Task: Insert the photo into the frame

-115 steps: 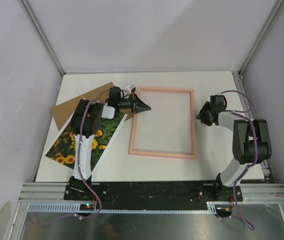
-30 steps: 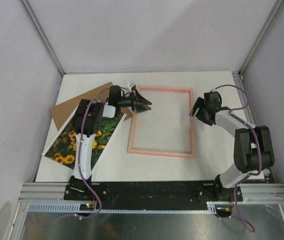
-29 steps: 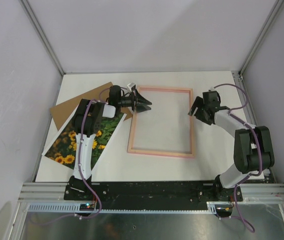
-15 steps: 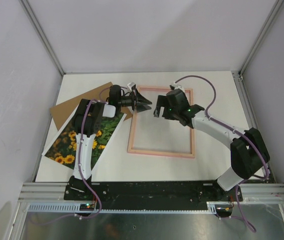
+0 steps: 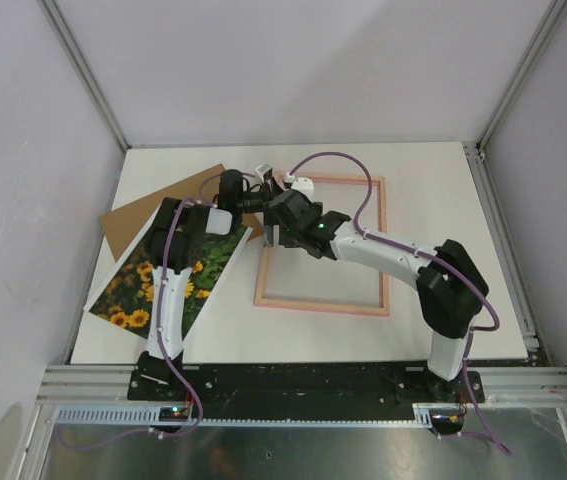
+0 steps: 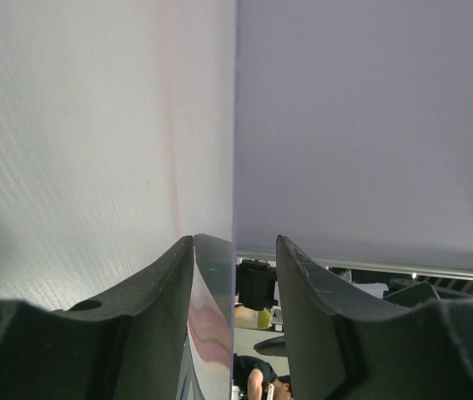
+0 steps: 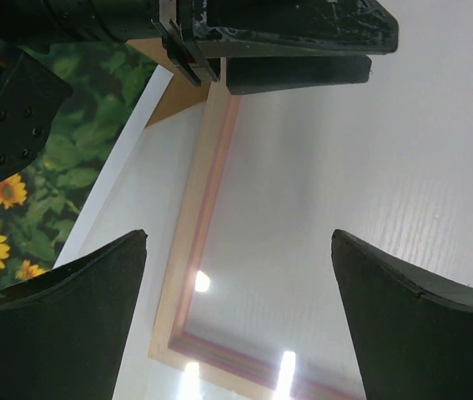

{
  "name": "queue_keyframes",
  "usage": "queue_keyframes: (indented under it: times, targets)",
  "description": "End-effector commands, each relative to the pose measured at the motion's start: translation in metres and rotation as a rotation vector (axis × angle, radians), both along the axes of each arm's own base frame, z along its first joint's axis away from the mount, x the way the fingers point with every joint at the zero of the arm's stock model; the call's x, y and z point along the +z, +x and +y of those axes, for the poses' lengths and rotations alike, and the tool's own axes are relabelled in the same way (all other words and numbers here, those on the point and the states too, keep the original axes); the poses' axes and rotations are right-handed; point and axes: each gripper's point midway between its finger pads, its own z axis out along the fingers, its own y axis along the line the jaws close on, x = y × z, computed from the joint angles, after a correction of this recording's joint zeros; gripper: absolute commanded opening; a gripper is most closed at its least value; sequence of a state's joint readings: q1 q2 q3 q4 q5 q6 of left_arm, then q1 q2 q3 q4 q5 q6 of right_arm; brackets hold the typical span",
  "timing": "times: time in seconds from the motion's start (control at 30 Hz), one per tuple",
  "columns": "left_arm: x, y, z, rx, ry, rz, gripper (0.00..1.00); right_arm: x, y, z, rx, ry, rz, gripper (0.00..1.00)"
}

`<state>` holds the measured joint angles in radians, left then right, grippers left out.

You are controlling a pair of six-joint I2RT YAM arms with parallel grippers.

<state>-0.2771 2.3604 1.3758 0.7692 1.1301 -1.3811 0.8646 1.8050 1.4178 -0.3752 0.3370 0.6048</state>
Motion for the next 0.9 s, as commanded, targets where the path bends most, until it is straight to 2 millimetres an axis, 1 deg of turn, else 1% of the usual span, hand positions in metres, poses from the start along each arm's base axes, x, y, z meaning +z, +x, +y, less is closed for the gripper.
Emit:
queue_keyframes:
  times: [0.0,0.1,0.3,0.67,0.87]
  targets:
    - [0.013,0.004,-0.006,-0.016,-0.021,-0.067,0.48,0.005,0.013,0.001,-0.050,-0.091,-0.055,0.97]
    - [0.013,0.004,-0.006,-0.017,-0.021,-0.067,0.48,0.000,0.013,0.008,-0.046,-0.126,-0.061,0.98]
    - [0.012,0.003,-0.006,-0.019,-0.021,-0.067,0.47,-0.010,0.016,0.014,-0.039,-0.160,-0.056,0.98]
    - [0.013,0.003,-0.005,-0.018,-0.020,-0.067,0.47,-0.027,0.019,0.018,-0.018,-0.207,-0.037,0.99]
    - [0.014,0.003,-0.005,-0.020,-0.021,-0.070,0.47,-0.031,0.021,0.018,-0.014,-0.217,-0.030,0.99]
